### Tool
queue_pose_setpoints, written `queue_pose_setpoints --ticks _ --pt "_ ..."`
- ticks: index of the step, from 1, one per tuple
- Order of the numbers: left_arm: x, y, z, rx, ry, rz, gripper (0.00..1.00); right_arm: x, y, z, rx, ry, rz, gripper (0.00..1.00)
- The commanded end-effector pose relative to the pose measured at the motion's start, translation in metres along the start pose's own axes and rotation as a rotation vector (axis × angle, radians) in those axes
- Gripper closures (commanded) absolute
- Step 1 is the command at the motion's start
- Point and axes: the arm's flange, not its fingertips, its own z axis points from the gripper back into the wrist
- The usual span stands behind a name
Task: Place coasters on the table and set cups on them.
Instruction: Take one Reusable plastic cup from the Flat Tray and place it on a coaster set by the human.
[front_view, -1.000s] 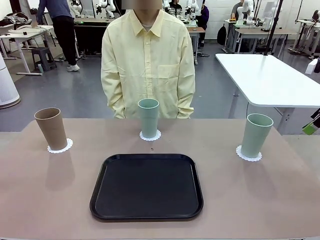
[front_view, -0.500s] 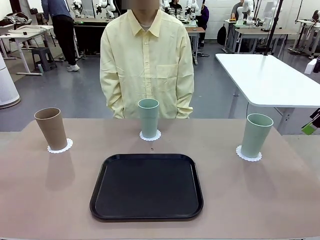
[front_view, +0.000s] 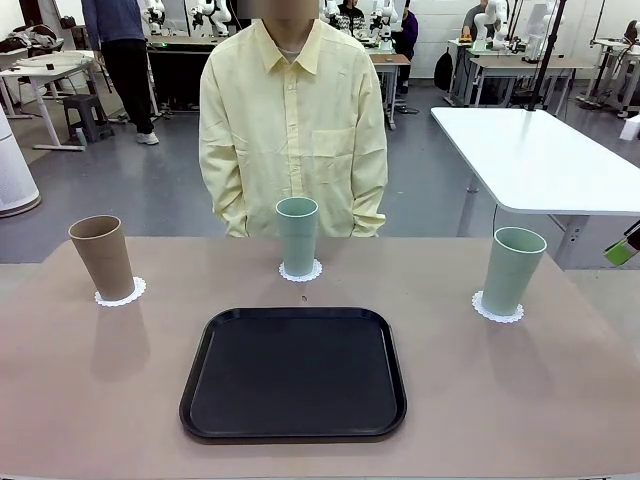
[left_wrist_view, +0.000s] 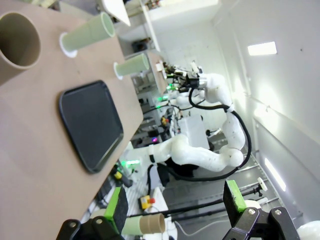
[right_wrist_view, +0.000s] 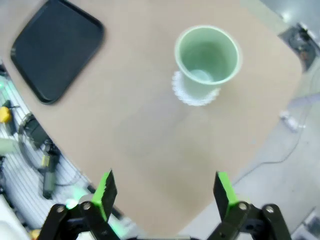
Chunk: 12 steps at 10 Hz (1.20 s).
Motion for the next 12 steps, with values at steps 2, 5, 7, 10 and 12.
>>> queue_pose_setpoints --ticks 2,5,7,10,12 --pt "-0.001 -0.002 0.000 -0.003 -0.004 -0.006 0.00 -0.020 -0.023 0.015 0.609 -0.162 -0.340 0.00" --pt "-0.001 -0.002 0.000 -0.003 -0.004 -0.006 0.00 -0.065 -0.057 0.002 0.961 -0.387 -0.421 0.00" --pt "-0.001 -0.002 0.000 -0.003 -0.004 -0.006 0.00 -0.095 -0.081 -0.014 0.985 -0.524 -0.517 0.00" --pt "-0.001 -0.002 0.000 -0.003 -0.004 -0.006 0.00 -0.140 -0.106 -0.021 0.935 -0.562 -0.620 0.00" --pt "-0.001 -0.002 0.000 -0.003 -0.004 -0.006 0.00 -0.156 -0.117 -0.017 0.882 -0.553 -0.653 0.00"
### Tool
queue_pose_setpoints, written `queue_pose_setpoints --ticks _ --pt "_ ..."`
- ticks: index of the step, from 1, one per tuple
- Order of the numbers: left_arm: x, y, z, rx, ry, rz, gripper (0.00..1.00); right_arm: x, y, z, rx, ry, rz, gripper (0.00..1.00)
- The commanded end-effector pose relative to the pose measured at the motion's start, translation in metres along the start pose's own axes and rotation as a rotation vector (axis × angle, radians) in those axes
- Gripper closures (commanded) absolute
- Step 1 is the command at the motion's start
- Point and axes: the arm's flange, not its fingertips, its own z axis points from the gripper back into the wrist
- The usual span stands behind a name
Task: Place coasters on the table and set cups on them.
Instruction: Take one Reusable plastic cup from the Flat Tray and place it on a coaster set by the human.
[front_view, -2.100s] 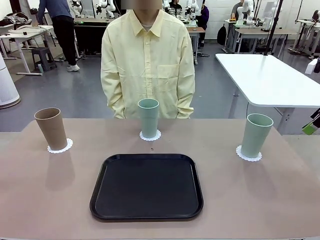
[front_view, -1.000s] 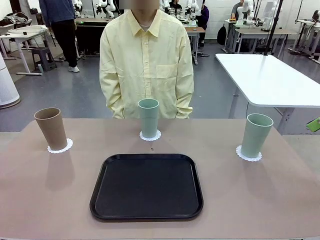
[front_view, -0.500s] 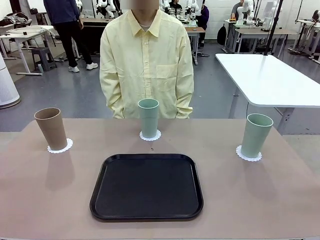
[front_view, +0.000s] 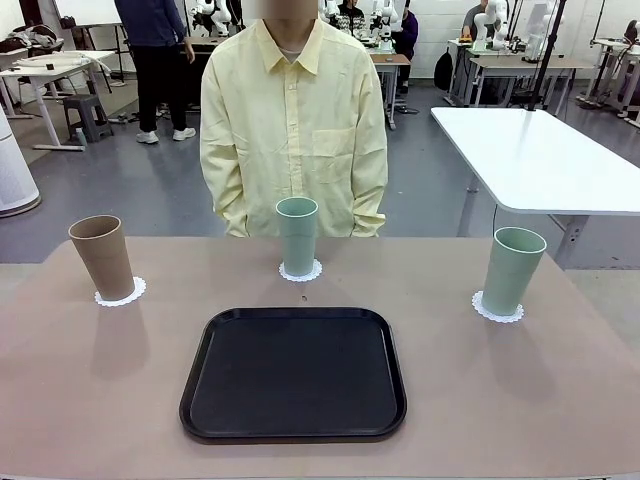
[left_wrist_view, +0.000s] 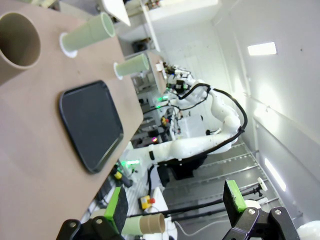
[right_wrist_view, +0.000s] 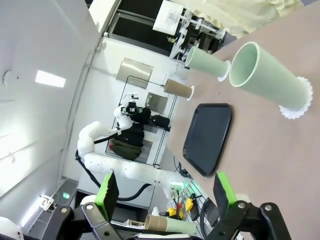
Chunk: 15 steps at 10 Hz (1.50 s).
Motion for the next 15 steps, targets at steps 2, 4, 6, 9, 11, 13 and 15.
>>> queue_pose_setpoints --ticks 2,4,6,9,11,13,15 --pt "-0.0010 -0.0022 -0.0002 -0.003 -0.004 -0.006 0.00 0.0103 0.0063 0.0113 -0.082 0.060 0.007 0.00" --pt "-0.0010 -0.0022 -0.0002 -0.003 -0.004 -0.006 0.00 0.0065 0.0059 0.0085 -0.045 0.017 0.012 0.00" --pt "-0.0010 -0.0022 -0.0002 -0.003 -0.004 -0.006 0.00 0.0065 0.0059 0.0085 -0.045 0.017 0.012 0.00" --pt "-0.0010 -0.0022 -0.0002 -0.003 -0.004 -0.006 0.00 0.0065 0.0059 0.0085 -0.045 0.017 0.012 0.00" --pt "-0.0010 -0.0022 -0.0002 -0.003 -0.004 -0.006 0.00 0.0065 0.0059 0.0085 -0.045 0.017 0.012 0.00" --pt "-0.0010 -0.0022 -0.0002 -0.003 -0.004 -0.006 0.00 0.0065 0.0059 0.0085 -0.045 0.017 0.012 0.00" --pt "-0.0010 -0.0022 -0.0002 -0.003 -0.004 -0.006 0.00 0.0065 0.0059 0.0085 -0.045 0.017 0.012 0.00"
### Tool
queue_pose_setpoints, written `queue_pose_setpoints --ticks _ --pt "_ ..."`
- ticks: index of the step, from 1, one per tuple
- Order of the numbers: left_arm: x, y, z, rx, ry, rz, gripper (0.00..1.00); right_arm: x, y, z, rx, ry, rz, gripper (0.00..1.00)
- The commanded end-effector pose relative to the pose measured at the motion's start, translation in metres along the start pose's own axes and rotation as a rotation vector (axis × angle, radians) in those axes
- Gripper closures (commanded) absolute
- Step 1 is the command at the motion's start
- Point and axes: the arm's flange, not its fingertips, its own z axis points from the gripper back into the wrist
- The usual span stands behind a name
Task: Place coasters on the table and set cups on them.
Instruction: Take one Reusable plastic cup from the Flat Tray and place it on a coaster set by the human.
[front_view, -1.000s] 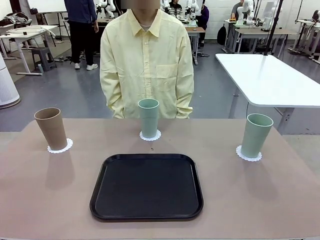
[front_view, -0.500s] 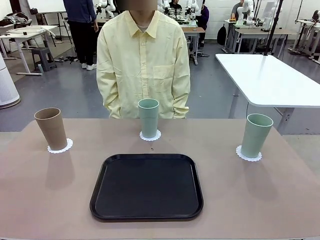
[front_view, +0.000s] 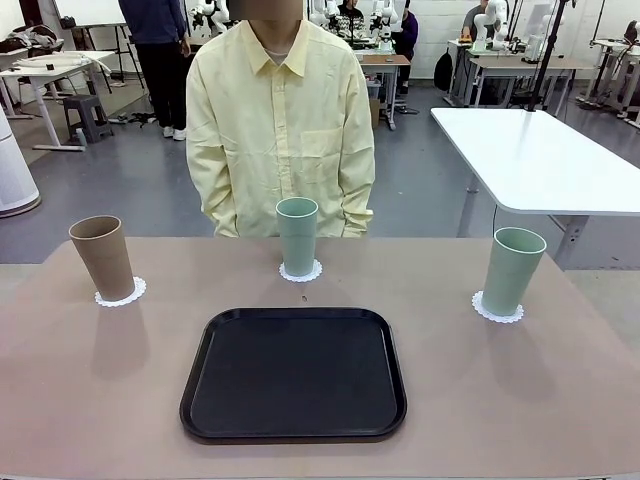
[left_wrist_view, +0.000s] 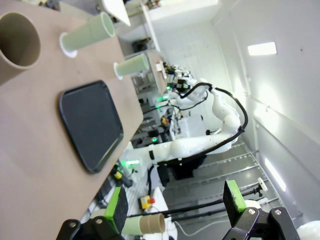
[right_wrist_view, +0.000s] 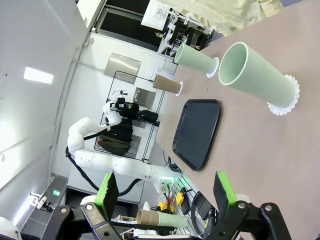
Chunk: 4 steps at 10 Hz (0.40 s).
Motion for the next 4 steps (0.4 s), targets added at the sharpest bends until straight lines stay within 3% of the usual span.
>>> queue_pose_setpoints --ticks 1,4 --pt "-0.0010 -0.0022 -0.0002 -0.003 -0.004 -0.006 0.00 -0.0014 -0.0016 -0.0011 0.014 -0.016 -0.001 0.00" --pt "-0.0010 -0.0022 -0.0002 -0.003 -0.004 -0.006 0.00 -0.0014 -0.0016 -0.0011 0.014 -0.016 -0.001 0.00"
